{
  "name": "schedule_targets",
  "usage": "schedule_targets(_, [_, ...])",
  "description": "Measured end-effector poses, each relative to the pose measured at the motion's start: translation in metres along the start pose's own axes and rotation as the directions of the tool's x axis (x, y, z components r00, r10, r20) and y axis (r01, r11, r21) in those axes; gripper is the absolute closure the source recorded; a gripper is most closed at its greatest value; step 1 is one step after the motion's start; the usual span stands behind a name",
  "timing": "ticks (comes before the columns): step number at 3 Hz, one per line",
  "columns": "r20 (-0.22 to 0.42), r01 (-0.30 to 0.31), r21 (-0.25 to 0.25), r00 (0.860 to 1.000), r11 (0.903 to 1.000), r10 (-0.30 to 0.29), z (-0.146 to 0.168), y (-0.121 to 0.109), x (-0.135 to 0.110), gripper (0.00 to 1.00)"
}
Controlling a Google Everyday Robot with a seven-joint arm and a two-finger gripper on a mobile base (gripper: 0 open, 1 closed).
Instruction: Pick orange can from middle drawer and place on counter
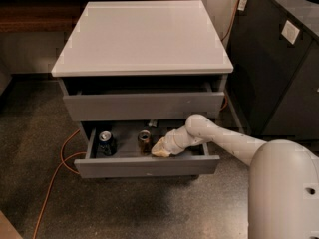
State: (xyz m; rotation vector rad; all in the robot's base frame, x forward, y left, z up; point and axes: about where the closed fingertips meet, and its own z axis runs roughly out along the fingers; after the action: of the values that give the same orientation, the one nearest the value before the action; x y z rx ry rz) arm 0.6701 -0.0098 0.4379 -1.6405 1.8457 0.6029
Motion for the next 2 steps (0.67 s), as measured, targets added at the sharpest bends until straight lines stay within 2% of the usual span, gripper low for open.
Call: schedule_targets(2, [0.001, -0.002, -0.076, 1.000, 0.9971, 0.002, 0.006, 0.040, -0.007, 1.00])
